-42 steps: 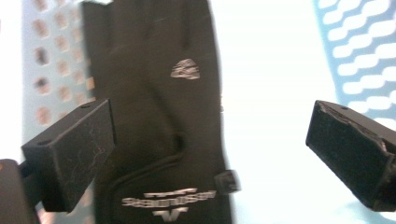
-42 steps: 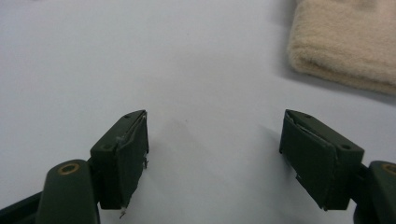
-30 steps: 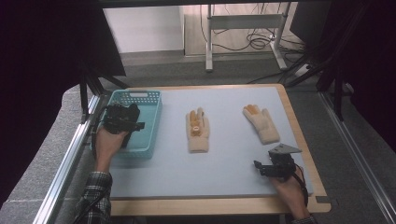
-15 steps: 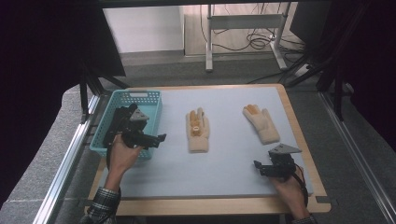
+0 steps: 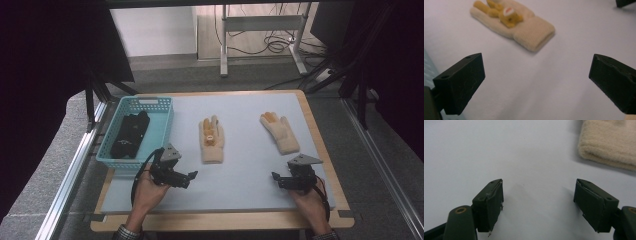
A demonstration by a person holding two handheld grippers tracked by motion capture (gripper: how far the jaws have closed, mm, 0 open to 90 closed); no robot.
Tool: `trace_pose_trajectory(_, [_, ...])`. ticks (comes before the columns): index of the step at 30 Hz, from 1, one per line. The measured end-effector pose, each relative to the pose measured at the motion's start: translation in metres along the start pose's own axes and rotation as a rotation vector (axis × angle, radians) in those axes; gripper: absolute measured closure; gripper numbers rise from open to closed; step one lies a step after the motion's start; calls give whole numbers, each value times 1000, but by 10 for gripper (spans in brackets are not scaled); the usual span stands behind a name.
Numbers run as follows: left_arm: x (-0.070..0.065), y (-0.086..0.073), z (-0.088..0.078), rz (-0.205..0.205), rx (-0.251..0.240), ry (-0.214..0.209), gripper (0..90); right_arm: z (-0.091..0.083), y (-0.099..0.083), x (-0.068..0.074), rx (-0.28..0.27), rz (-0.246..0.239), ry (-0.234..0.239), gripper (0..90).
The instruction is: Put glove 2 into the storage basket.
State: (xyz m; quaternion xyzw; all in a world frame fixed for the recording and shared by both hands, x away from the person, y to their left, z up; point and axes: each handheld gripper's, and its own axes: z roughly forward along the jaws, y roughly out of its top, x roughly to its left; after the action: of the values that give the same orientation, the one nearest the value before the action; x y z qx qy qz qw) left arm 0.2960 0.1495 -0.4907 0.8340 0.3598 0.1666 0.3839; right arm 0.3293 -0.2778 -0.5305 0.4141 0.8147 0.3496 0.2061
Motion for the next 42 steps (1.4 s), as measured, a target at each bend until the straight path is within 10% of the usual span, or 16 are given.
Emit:
trace_pose_trajectory(14, [-7,-40,44,-75,94,10,21,0,0,0,0,5,-2,233])
trace_pose_trajectory(30, [-8,-40,44,-74,83,16,26,-8,4,-6,-51,36,5,420])
trace_pose_trajectory(42, [-8,-41,44,-74,82,17,27,-7,43,-47,-61,22,-53,563])
